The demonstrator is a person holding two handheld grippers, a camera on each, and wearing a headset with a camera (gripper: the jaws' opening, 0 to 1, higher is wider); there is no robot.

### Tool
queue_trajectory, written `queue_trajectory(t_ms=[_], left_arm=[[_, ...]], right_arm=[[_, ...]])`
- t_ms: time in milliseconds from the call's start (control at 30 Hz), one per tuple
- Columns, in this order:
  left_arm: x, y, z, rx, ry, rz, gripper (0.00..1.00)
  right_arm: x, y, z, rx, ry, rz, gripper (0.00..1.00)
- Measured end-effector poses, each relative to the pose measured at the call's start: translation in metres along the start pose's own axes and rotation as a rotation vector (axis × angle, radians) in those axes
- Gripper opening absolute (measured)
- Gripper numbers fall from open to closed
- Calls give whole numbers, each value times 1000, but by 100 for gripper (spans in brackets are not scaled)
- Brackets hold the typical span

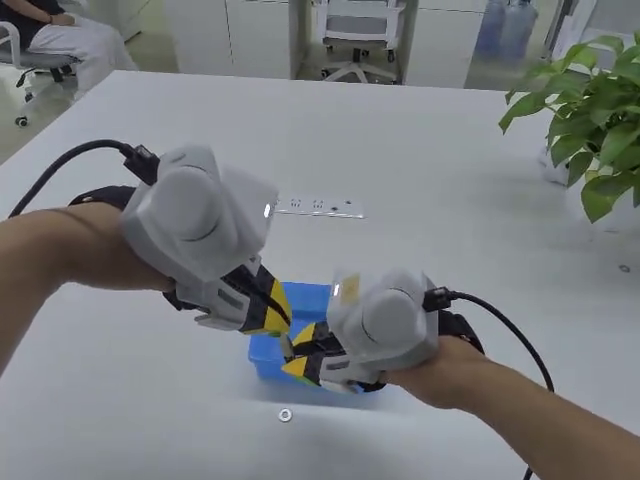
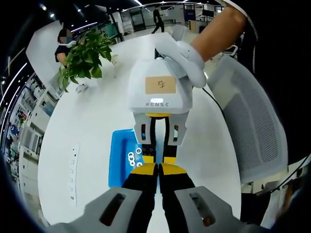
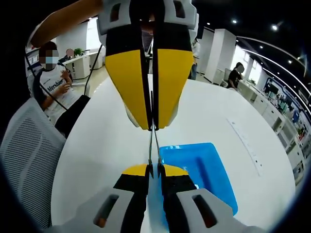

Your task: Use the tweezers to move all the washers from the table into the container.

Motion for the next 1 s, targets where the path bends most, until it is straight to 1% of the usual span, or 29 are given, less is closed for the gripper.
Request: queue_trajectory(t_ms=[267,433,1000], left_arm=[[5,-6,5,16,7,-16,5],[10,-12,11,33,11,-28,5],[20,-19,23,68,29,-41,5]], right_arm=[[5,7,7,-18,-2,3,11],[11,12,13,-33,5,1,11],[22,21,24,-59,12,15,12]])
Point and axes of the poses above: the centre of the closed fingertips' face, and the gripper's own axes: z roughly forward along the fingers, y roughly to its left, x roughly out of its underside, the point moved 8 cm from there along -z, roughly backward along the fingers, and after that the axes turned 3 degrees about -x, right-handed, at the moved point
